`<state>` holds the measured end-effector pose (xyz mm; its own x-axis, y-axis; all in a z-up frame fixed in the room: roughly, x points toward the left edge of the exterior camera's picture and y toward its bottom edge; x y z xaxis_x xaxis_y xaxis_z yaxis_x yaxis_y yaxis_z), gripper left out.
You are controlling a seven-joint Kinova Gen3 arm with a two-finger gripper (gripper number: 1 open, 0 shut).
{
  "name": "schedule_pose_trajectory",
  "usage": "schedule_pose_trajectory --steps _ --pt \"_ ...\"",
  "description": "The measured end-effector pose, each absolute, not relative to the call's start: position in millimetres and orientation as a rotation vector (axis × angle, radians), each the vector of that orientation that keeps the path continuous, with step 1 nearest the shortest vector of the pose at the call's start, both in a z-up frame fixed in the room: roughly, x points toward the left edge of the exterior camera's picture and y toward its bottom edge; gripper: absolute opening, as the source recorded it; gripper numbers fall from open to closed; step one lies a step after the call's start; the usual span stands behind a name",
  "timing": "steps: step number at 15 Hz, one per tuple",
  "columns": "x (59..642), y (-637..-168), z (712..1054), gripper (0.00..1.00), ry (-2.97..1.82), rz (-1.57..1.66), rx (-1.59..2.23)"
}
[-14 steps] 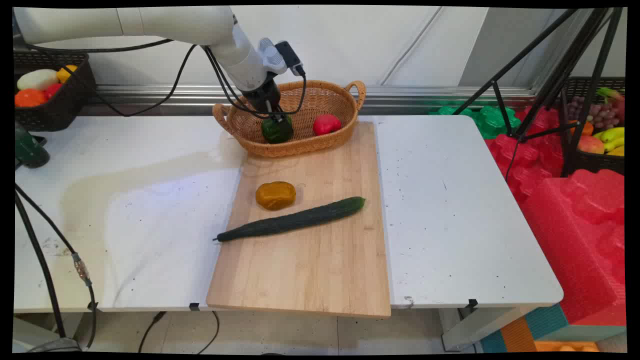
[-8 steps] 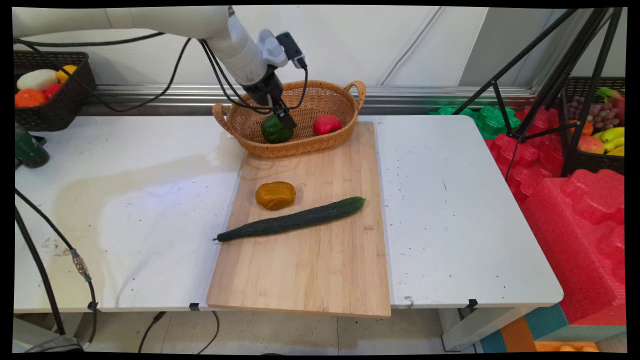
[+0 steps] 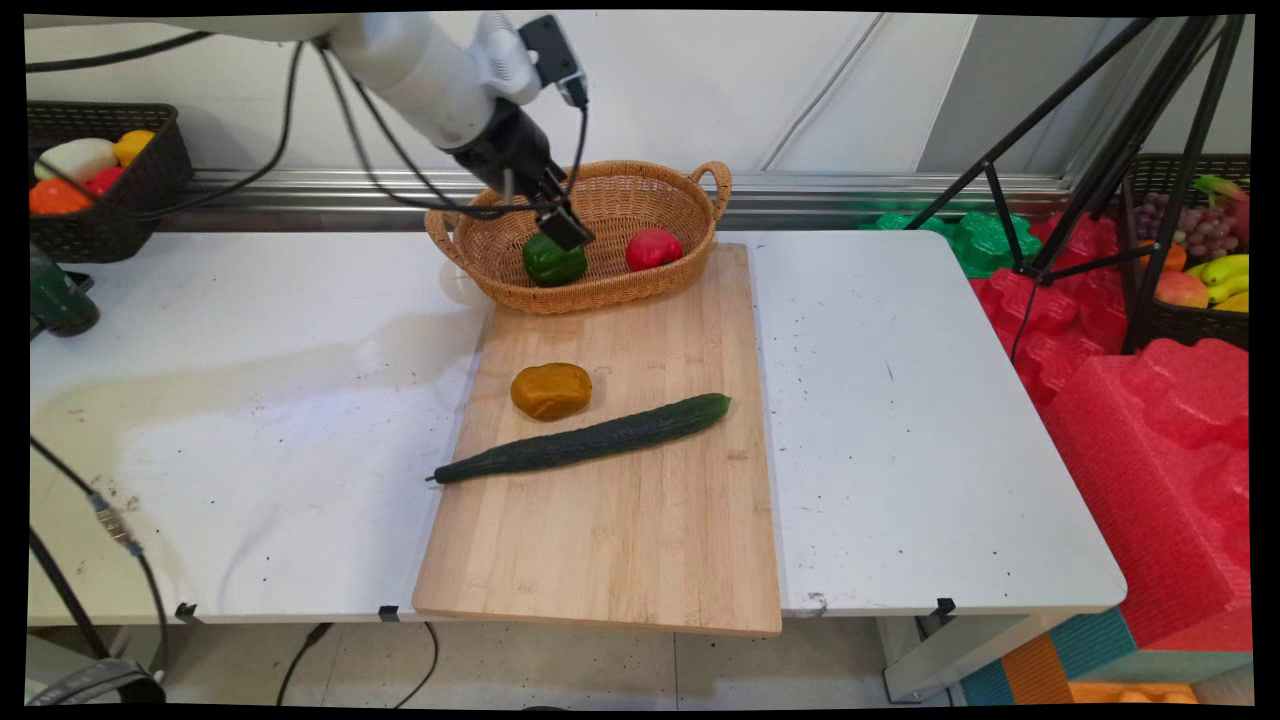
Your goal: Pick up the cucumber from the cutting board
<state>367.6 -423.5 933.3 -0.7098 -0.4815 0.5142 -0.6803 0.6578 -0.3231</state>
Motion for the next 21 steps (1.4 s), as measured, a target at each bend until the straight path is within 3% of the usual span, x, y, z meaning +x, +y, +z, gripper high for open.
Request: schedule_pose_trajectory --steps 12,21 --pt "399 -271 966 1.00 -2.449 0.603 0.636" --pt "405 -223 974 1.00 -2.434 0.569 0.571"
